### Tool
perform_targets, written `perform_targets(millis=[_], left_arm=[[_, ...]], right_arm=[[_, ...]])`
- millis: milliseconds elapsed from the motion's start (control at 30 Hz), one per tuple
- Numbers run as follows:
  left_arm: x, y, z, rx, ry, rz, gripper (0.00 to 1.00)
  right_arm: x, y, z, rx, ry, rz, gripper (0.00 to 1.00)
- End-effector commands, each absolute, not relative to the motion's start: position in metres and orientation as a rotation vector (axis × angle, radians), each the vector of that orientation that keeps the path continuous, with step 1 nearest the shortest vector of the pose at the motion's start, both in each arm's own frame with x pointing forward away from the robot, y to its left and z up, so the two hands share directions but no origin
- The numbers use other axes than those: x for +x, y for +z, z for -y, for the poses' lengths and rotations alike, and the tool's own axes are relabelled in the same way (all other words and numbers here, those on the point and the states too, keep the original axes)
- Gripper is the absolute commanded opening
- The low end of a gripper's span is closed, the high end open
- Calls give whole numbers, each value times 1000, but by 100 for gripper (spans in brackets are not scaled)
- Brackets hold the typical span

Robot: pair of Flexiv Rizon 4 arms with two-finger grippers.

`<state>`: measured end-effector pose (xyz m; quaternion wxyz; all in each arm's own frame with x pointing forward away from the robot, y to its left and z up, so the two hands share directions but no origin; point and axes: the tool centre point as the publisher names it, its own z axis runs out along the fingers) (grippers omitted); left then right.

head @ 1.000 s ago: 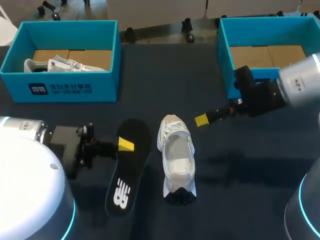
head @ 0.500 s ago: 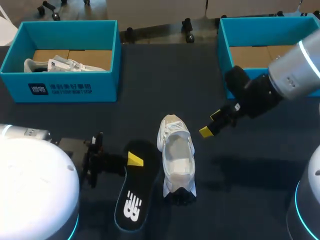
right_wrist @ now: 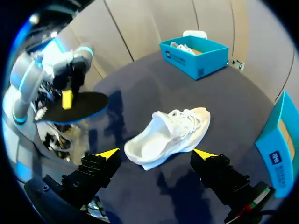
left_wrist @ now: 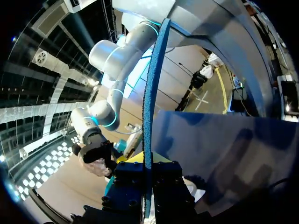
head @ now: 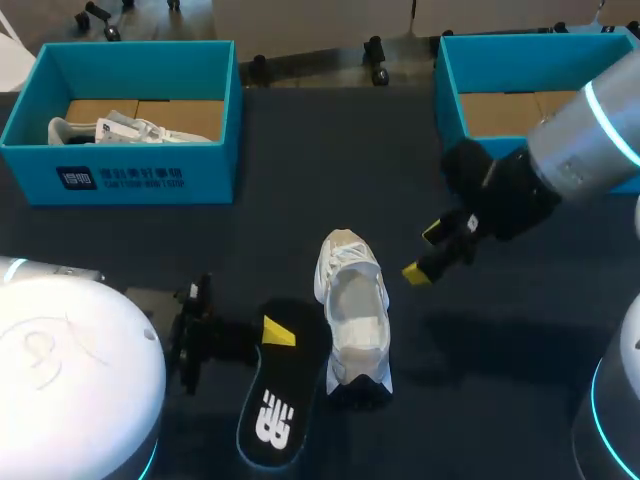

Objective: Take the shoe out of the shoebox, open the shoe tongue, remove and reinsert the insole, then place the shoe into the shoebox

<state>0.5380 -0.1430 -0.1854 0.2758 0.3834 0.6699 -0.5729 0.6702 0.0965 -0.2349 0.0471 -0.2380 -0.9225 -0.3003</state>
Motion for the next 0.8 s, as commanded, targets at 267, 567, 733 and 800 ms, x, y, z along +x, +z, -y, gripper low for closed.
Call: perform_targets(millis=[267, 567, 733, 800], left_arm=[[540, -186, 157, 941, -1620, -1897, 0], [535, -199, 157, 841, -1664, -1970, 0], [535, -199, 157, 841, -1664, -1970, 0], [535, -199, 157, 841, -1664, -1970, 0]], right_arm=[[651, -265, -102, -628, -845, 2972, 100], [643, -278, -105, -632, -846, 2973, 100], [643, -278, -105, -632, -846, 2973, 100], [643, -278, -105, -632, -846, 2973, 100]])
